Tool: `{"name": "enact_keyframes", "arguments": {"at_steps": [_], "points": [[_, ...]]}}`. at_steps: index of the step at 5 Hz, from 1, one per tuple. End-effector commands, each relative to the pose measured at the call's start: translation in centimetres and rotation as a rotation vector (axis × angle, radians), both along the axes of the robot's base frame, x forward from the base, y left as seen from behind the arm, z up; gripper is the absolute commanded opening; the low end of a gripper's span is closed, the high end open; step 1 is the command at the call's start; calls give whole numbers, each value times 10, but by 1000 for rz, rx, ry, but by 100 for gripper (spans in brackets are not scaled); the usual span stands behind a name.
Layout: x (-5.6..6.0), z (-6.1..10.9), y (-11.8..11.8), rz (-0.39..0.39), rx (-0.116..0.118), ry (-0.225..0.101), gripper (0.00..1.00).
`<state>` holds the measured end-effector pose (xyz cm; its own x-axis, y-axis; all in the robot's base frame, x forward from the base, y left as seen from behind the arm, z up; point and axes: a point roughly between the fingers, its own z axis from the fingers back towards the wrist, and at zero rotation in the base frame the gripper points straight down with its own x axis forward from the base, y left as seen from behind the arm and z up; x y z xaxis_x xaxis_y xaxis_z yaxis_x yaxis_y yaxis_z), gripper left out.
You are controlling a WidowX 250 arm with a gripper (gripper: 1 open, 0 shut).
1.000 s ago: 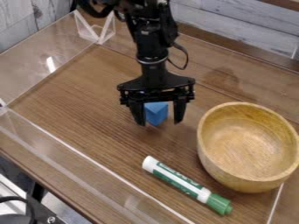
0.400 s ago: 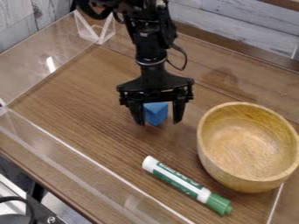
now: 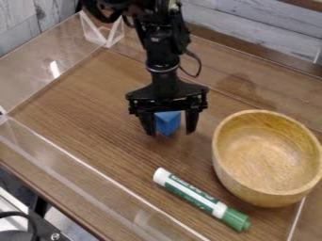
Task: Put the blue block in the brown bowl
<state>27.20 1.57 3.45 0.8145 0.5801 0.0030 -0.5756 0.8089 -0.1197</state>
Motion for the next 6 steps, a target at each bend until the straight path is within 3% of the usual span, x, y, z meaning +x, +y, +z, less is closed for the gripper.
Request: {"name": "enact_keyframes", "arguments": {"at_steps": [1,2,3,6], "points": [[7,12,5,8,8,-46,100],[8,13,6,8,11,-50,100],[9,9,7,12,9,-51,0],[5,24,11,-38,50,-15,0]]}}
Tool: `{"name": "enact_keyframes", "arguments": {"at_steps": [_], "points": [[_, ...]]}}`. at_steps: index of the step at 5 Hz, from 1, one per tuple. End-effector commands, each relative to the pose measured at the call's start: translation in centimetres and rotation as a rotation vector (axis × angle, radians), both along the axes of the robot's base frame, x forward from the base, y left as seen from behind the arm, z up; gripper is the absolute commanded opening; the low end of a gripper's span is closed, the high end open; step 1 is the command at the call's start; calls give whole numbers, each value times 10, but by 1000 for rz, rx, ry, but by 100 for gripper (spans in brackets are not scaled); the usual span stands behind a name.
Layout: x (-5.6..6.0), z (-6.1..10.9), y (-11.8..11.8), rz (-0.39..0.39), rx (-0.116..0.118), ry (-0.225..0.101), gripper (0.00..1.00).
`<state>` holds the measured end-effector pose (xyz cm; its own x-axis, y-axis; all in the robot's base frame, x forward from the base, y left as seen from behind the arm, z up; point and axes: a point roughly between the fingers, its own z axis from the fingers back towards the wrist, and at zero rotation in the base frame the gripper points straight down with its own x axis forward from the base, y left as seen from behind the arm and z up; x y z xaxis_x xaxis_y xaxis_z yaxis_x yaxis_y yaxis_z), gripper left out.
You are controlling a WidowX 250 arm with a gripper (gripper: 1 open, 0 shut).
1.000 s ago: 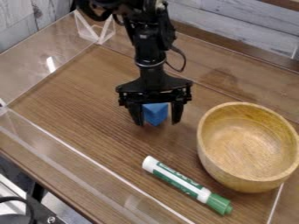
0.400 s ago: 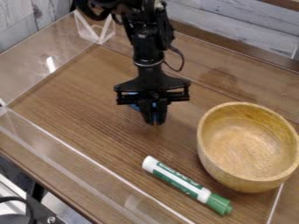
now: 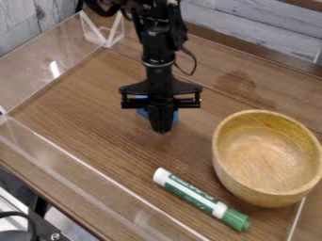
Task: Put the blue block in the brown bowl
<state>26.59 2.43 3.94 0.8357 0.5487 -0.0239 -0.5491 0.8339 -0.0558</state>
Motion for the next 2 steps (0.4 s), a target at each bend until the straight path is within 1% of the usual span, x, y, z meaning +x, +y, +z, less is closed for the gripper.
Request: {"name": "enact_keyframes", "arguments": {"at_steps": [1,2], "points": [[10,29,4,-22,15,-62,0],[13,58,8,-114,15,-67,0]]}}
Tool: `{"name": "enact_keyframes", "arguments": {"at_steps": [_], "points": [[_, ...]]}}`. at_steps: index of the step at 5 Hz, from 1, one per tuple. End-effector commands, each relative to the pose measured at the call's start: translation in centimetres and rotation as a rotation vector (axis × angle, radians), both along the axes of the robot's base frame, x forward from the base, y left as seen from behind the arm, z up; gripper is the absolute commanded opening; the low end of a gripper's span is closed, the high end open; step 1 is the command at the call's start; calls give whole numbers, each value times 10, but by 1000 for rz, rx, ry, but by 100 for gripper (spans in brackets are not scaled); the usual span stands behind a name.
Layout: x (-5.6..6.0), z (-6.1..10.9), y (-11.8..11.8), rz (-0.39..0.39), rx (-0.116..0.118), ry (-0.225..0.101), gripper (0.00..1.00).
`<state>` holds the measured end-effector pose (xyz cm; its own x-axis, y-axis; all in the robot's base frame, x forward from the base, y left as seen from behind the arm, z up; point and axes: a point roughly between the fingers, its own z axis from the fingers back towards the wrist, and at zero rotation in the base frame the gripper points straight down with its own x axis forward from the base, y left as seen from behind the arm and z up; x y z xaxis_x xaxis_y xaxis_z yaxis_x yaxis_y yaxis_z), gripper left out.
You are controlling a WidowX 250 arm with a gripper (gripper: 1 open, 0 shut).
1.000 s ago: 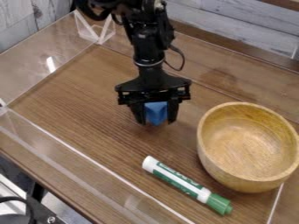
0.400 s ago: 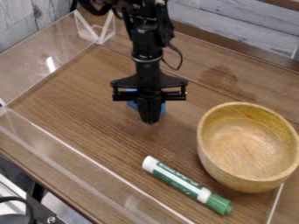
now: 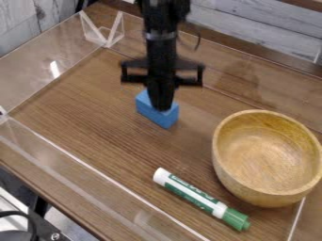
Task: Put the blue block in the brown bowl
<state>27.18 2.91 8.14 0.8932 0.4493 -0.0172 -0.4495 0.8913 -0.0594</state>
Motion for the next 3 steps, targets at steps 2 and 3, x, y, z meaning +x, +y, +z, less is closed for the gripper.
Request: {"name": "enact_keyframes", "arguments": {"at_steps": [2,3], "points": [[10,66,16,-110,-8,-76,0],[14,48,16,-100,0,-82,100]]}}
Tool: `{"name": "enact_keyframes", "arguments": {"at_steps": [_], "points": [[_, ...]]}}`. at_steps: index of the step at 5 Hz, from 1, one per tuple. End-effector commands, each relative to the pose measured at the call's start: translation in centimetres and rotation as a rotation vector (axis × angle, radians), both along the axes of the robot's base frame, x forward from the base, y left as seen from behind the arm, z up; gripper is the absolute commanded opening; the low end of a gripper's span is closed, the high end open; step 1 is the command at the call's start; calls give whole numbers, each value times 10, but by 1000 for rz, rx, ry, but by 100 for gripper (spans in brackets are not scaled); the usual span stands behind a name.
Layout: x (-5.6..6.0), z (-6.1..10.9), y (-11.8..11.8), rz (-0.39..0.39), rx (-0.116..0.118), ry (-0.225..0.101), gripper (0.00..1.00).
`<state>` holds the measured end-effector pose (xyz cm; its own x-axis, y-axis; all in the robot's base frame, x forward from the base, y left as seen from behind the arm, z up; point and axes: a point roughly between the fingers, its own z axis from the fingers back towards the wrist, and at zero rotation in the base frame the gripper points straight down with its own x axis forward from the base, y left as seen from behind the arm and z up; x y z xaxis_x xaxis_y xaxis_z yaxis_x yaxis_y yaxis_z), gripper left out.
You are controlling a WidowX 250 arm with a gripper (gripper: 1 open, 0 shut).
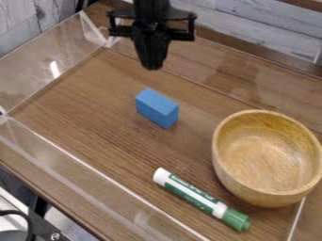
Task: Put the blue block in the brown bowl
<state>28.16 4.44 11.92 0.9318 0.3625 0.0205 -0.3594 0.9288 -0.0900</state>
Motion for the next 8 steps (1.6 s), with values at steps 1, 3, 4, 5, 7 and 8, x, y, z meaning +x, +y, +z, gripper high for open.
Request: {"name": "enact_keyframes", "arguments": {"at_steps": [1,3,4,5,7,8], "points": [[5,0,1,12,10,-41,100],[6,-23,2,57,10,-55,100],[6,-35,3,88,7,-63,100],[7,-44,3,117,1,-68,100],[9,-61,3,141,-7,-78,100],[10,-68,3,150,-11,-86,100]]}}
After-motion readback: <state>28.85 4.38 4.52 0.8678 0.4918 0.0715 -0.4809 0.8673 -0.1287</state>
